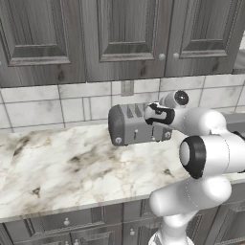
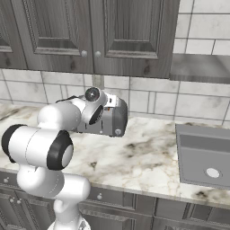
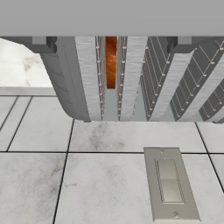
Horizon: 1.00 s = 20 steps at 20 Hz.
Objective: Start the toaster. Once the lever pops up, take the bread to the plate on the dining counter.
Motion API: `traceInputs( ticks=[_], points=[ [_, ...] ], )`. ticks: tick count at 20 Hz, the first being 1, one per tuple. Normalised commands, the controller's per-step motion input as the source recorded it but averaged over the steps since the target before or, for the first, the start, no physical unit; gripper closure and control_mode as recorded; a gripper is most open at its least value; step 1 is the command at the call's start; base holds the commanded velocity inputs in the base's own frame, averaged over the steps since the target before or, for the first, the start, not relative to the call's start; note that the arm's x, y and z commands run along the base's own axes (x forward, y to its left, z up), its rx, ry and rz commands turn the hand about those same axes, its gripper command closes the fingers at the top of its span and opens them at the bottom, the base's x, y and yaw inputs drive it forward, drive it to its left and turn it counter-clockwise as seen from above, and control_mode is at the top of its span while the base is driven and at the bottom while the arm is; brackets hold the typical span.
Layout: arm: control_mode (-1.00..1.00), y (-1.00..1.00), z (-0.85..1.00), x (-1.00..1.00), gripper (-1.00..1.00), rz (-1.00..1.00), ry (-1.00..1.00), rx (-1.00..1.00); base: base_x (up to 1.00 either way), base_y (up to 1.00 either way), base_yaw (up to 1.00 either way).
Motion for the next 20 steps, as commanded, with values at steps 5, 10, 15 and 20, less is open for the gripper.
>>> traceInputs(
  ticks=[5, 10, 15, 20],
  points=[
    [-1.00, 0.00, 0.00, 0.00, -1.00, 0.00, 0.00, 0.00, 0.00, 0.00, 0.00],
    [-1.00, 0.00, 0.00, 0.00, -1.00, 0.00, 0.00, 0.00, 0.00, 0.00, 0.00],
    [-1.00, 0.00, 0.00, 0.00, -1.00, 0.00, 0.00, 0.00, 0.00, 0.00, 0.00],
    [-1.00, 0.00, 0.00, 0.00, -1.00, 0.00, 0.00, 0.00, 0.00, 0.00, 0.00]
  ],
)
